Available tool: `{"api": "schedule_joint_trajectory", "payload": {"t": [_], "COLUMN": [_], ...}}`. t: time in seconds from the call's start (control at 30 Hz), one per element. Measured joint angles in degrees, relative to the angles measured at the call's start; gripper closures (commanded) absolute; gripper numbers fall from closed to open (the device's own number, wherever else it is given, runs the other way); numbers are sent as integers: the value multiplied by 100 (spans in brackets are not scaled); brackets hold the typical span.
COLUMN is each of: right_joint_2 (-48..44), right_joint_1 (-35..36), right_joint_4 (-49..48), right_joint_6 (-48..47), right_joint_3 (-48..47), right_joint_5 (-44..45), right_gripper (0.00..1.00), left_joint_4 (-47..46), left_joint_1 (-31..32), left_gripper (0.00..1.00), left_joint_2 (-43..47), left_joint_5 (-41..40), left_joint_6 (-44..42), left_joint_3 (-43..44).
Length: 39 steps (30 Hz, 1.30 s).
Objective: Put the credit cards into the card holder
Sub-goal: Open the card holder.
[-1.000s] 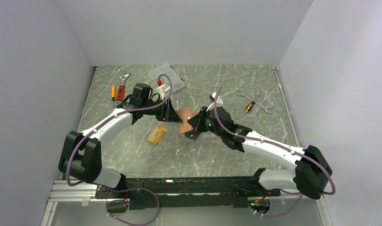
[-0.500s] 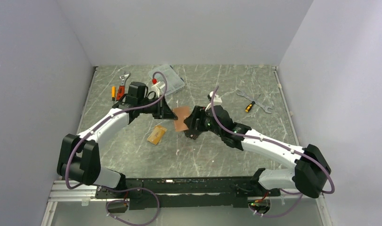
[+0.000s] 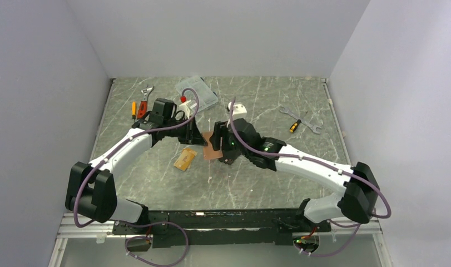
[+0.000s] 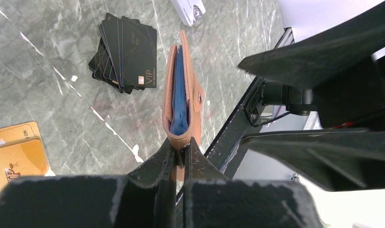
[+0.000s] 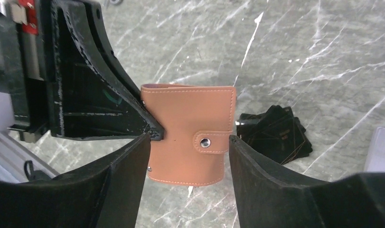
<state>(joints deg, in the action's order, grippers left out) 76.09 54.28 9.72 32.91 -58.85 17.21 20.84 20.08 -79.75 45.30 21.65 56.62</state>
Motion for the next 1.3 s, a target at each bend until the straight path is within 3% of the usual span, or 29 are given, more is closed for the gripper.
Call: {"api": "schedule_joint_trajectory", "payload": {"t": [0.63, 1.0, 1.17, 1.3], "right_joint_2": [868, 1373, 1486, 1530], "right_joint_1": [496, 975, 1049, 1102], "right_joint_4": [442, 468, 439, 372], "right_joint_6": [-398, -859, -960, -999], "right_joint_3": [-341, -710, -717, -719], "right_joint_5": [870, 1904, 2369, 2640], "right_gripper": [52, 75, 81, 80], "left_joint_4": [114, 94, -15, -127], "left_joint_1": [0, -24, -22, -22], "left_gripper": [100, 100, 100, 100], "left_joint_2": [4, 4, 4, 4], "left_joint_5": [-4, -13, 28, 94], "left_joint_6": [-57, -48, 26, 48], "left_joint_3": [127, 127, 127, 127]}}
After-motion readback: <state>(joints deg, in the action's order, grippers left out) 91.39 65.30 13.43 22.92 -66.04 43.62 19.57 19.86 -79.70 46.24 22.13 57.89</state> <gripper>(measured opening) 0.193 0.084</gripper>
